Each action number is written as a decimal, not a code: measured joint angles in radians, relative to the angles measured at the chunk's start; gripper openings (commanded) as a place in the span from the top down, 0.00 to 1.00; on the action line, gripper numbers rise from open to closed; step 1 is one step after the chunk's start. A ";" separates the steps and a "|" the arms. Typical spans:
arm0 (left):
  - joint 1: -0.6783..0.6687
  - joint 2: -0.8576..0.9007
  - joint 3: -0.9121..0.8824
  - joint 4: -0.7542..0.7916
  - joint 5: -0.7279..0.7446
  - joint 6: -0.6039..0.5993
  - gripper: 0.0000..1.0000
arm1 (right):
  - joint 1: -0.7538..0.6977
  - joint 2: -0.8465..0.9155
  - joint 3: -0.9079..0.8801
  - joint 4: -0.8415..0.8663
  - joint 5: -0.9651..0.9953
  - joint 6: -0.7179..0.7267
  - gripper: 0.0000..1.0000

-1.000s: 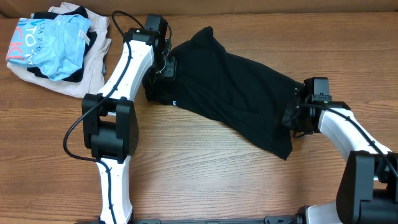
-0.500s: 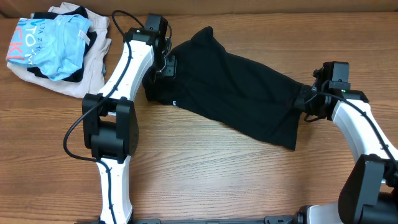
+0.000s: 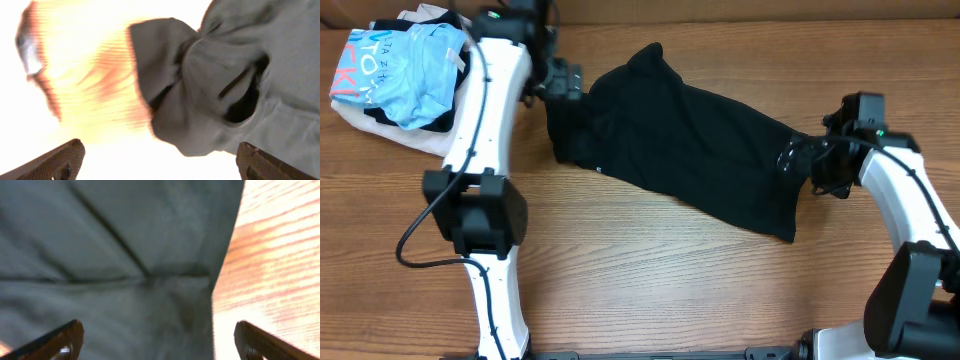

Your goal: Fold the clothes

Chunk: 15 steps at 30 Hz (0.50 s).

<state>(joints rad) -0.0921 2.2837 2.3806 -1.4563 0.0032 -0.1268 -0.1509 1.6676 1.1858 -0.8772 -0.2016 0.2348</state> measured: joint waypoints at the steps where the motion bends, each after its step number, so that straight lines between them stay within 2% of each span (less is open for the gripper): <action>1: 0.012 0.000 0.029 -0.040 0.000 0.000 0.00 | 0.001 -0.005 0.027 -0.027 -0.009 0.001 0.00; 8: 0.026 -0.002 0.042 -0.208 0.010 0.003 0.00 | 0.020 -0.075 0.058 -0.172 -0.034 0.001 0.00; 15: 0.013 -0.002 -0.164 -0.167 0.014 0.003 0.04 | 0.061 -0.075 -0.027 -0.155 -0.039 0.006 0.07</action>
<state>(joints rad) -0.0792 2.2818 2.2169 -1.6234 0.0174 -0.1238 -0.0898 1.5925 1.1591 -1.0321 -0.2401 0.2405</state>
